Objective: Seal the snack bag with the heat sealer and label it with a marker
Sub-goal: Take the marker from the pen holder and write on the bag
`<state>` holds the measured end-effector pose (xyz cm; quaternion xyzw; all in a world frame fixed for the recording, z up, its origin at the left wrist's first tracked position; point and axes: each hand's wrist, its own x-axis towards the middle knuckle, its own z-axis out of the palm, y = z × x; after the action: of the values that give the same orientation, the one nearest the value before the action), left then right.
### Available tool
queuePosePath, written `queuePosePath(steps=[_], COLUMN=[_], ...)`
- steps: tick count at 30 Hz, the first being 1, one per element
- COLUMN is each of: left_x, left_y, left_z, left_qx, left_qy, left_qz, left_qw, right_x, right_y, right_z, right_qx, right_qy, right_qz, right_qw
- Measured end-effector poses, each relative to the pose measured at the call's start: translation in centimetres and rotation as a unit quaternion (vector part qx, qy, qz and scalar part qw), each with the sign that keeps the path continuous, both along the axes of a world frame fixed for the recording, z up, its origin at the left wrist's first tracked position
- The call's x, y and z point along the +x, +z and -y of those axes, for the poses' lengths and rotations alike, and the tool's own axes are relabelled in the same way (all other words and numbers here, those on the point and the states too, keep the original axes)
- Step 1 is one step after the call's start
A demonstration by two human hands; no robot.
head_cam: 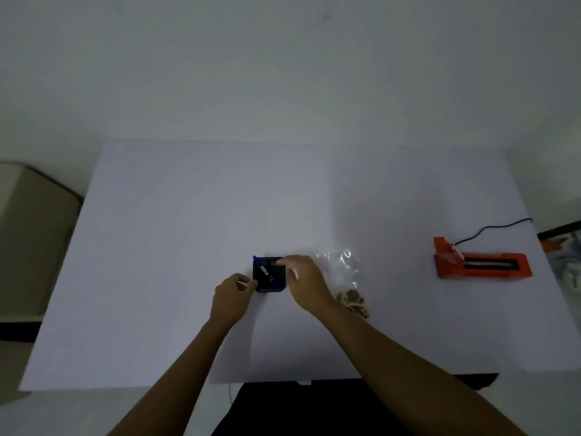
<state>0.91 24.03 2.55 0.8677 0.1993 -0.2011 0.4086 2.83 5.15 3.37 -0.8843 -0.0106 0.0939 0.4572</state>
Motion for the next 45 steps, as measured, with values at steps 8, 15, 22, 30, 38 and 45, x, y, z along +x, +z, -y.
queuePosePath(steps=[8, 15, 22, 30, 38, 45], left_x=[0.7, 1.3, 2.1, 2.2, 1.2, 0.1], left_y=[-1.0, -1.2, -1.4, -1.2, 3.3, 3.8], left_z=[0.0, 0.7, -1.7, -4.0, 0.6, 3.5], left_qx=[-0.021, 0.014, 0.041, 0.104, -0.073, -0.120], left_qy=[-0.044, -0.054, -0.033, -0.022, -0.158, -0.288], left_qz=[0.023, 0.026, 0.050, 0.100, 0.179, 0.116], left_qw=[0.999, 0.998, 0.997, 0.989, 0.968, 0.943], right_x=[2.4, 2.5, 0.4, -1.1, -1.2, -0.3], right_y=[0.6, 0.1, 2.7, 2.4, 3.3, 3.8], right_z=[-3.7, -2.7, 1.7, 1.6, -0.4, -1.4], right_qx=[-0.257, -0.124, 0.437, 0.432, 0.362, 0.330], right_qy=[0.237, 0.156, -0.190, -0.266, -0.248, -0.294], right_qz=[-0.068, -0.067, -0.206, -0.264, -0.255, -0.280], right_qw=[0.934, 0.978, 0.854, 0.820, 0.862, 0.852])
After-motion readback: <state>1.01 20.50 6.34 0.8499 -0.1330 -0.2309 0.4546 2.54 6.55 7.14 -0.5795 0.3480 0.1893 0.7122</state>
